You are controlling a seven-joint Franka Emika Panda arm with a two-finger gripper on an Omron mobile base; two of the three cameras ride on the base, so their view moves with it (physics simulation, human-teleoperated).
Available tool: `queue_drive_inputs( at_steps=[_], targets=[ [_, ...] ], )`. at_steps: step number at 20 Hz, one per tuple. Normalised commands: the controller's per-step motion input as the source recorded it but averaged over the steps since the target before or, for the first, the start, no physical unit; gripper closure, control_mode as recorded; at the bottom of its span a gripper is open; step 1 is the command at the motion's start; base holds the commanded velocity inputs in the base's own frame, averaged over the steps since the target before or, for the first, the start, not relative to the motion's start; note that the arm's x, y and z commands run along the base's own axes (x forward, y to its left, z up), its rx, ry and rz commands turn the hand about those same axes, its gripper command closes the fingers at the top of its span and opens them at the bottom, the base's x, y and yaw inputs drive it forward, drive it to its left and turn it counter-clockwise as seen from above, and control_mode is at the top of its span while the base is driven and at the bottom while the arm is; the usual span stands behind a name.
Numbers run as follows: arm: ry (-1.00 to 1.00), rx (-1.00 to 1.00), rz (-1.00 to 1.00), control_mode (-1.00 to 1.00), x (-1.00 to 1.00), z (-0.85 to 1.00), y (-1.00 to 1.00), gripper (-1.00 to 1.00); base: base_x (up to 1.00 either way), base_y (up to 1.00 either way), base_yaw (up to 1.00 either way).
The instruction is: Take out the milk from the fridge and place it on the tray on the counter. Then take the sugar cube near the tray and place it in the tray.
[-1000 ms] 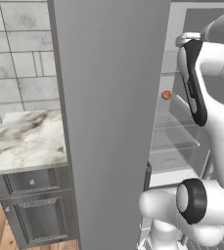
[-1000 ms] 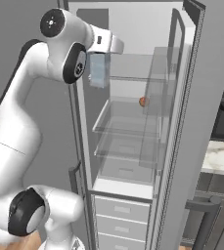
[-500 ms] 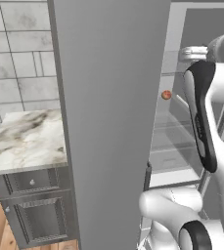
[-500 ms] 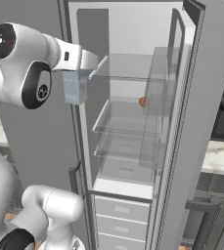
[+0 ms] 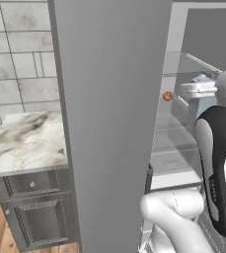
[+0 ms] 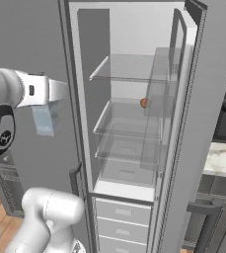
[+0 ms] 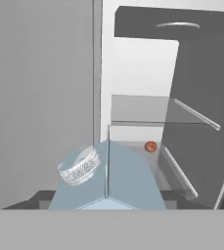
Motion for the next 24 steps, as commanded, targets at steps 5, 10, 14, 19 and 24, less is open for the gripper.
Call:
queue_drive_inputs(
  at_steps=[5,10,14,19,24],
  targets=[
    [0.0,0.0,0.07,-1.0,-0.4,-0.12,0.02,1.0,0.0,0.0,0.0],
    [0.07,0.04,0.01,-1.0,-0.06,0.0,0.07,1.0,0.0,0.0,0.0],
    [0.05,0.03,0.0,1.0,-0.11,0.0,0.11,1.0,-0.29,0.15,0.0],
    [0.0,0.0,0.0,1.0,0.0,0.0,0.0,1.0,-0.96,0.42,-0.05],
    [0.0,0.0,0.0,1.0,0.0,0.0,0.0,1.0,-1.0,0.31,-0.09]
  ],
)
